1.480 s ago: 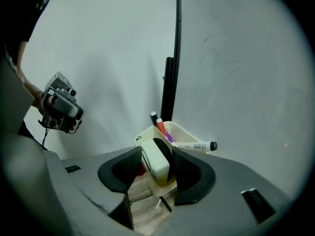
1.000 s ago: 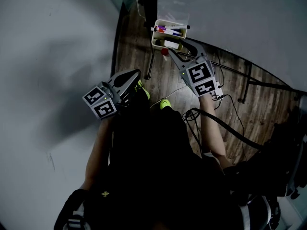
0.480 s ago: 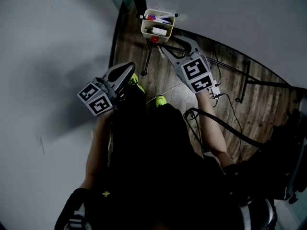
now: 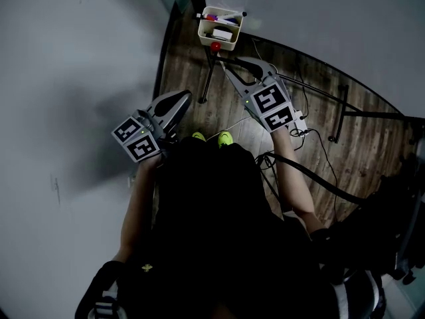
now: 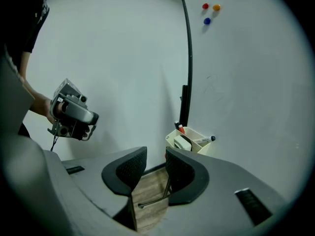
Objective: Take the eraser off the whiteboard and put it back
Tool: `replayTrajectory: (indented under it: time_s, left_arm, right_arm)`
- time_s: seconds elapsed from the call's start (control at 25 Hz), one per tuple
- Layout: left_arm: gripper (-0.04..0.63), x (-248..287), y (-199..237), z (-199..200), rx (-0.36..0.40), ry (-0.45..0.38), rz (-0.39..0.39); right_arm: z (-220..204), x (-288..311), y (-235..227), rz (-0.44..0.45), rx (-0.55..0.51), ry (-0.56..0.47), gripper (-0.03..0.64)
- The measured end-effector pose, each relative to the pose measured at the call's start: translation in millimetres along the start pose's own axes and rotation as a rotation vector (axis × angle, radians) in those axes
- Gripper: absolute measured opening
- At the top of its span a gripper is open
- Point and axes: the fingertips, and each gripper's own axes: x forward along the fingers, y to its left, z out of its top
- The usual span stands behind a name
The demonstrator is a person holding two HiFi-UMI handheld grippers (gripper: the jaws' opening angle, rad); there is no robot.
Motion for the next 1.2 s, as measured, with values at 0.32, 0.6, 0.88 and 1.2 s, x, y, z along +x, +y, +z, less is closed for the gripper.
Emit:
replayTrajectory:
  time_s: [0.32, 0.6, 0.88, 1.2]
  left_arm:
    - [0.017, -21.5, -14.2, -0.2, 0.008, -0.011, -0.066]
    - [0.017, -52.4, -40.3, -7.3, 0.026, 0.015, -0.125]
    - [0.017, -84.8, -59.1, -19.9, 0.036, 0.027, -0.142]
    - [0.017, -115.1, -78.5, -24.2, 0.054, 0.014, -0.179]
  right_arm:
    - [10.1, -12.9, 32.6, -0.038, 0.033, -0.020, 0.118]
    - [17.4, -31.4, 73.1, -0.083, 0.088, -0.052, 0.118]
    - [14.6, -50.5, 117.0, -0.104, 0.092, -0.044, 0.118]
    - [23.9, -65.7, 157.9, -0.119, 0.077, -0.053, 0.118]
